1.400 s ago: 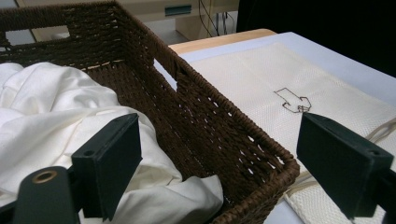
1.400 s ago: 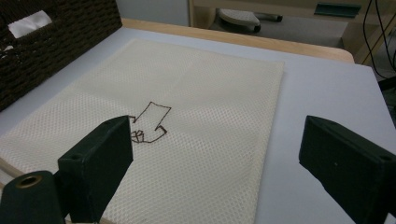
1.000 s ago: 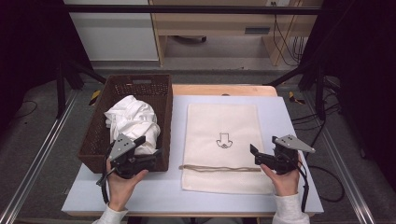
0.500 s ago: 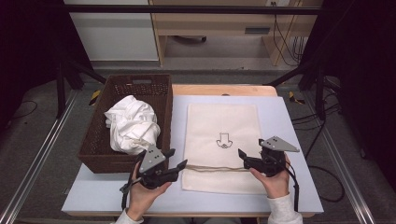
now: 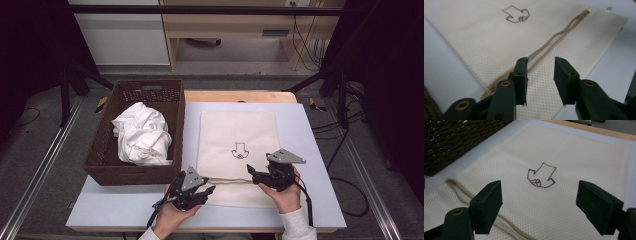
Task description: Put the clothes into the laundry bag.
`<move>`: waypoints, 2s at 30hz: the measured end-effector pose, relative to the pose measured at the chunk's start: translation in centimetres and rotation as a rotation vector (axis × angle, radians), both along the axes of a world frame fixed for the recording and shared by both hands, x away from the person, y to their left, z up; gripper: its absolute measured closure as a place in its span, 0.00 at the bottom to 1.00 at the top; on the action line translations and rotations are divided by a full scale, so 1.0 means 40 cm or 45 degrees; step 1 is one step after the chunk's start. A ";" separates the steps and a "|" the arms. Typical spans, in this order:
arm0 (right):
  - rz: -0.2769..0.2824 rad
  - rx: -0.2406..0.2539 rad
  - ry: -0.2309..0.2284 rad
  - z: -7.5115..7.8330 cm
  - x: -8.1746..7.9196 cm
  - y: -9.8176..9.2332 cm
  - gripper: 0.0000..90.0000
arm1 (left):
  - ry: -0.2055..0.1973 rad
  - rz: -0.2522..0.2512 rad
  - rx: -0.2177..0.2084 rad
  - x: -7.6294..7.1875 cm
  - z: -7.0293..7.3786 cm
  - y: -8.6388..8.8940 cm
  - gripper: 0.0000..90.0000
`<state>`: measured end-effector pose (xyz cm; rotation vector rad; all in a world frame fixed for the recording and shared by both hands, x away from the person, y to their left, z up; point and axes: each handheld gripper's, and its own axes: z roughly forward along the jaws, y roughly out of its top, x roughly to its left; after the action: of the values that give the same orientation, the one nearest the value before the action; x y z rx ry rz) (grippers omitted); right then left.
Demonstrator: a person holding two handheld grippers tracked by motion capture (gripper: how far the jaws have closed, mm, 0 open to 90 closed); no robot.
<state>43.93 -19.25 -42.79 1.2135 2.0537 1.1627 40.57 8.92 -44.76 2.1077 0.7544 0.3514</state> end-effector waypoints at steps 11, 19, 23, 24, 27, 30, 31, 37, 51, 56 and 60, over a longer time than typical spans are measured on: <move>0.083 -0.105 0.078 -0.055 0.012 0.061 0.39 | 0.066 -0.075 0.051 0.005 -0.068 -0.047 0.99; 0.145 -0.157 0.189 -0.108 0.024 0.088 0.57 | 0.080 -0.079 0.050 0.012 -0.091 -0.052 0.99; 0.163 -0.181 0.220 -0.121 0.026 0.096 0.65 | 0.070 -0.077 0.034 0.010 -0.096 -0.050 0.99; 0.163 -0.181 0.220 -0.121 0.026 0.096 0.65 | 0.070 -0.077 0.034 0.010 -0.096 -0.050 0.99; 0.178 -0.178 0.224 -0.125 0.024 0.096 0.73 | 0.062 -0.077 0.034 0.008 -0.098 -0.050 0.99; 0.190 -0.181 0.229 -0.124 0.023 0.094 0.77 | 0.063 -0.076 0.028 0.008 -0.099 -0.049 0.99; 0.189 -0.182 0.235 -0.122 0.022 0.094 0.79 | 0.064 -0.077 0.026 0.008 -0.099 -0.048 0.99; 0.229 -0.220 0.203 -0.125 0.015 0.095 0.92 | 0.058 -0.067 0.038 0.006 -0.097 -0.051 0.99; 0.210 -0.168 0.191 -0.116 0.014 0.093 1.00 | 0.055 -0.081 0.066 0.011 -0.074 -0.061 0.95; 0.205 -0.116 0.151 -0.090 0.014 0.084 1.00 | -0.032 -0.051 0.075 0.036 -0.025 -0.064 0.79; 0.204 -0.094 0.141 -0.080 0.016 0.078 1.00 | -0.080 0.001 0.068 0.080 -0.008 -0.078 0.66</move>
<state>44.56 -16.11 -45.98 1.1178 2.2914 1.1014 43.78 5.78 -45.07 2.1361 0.7167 0.4407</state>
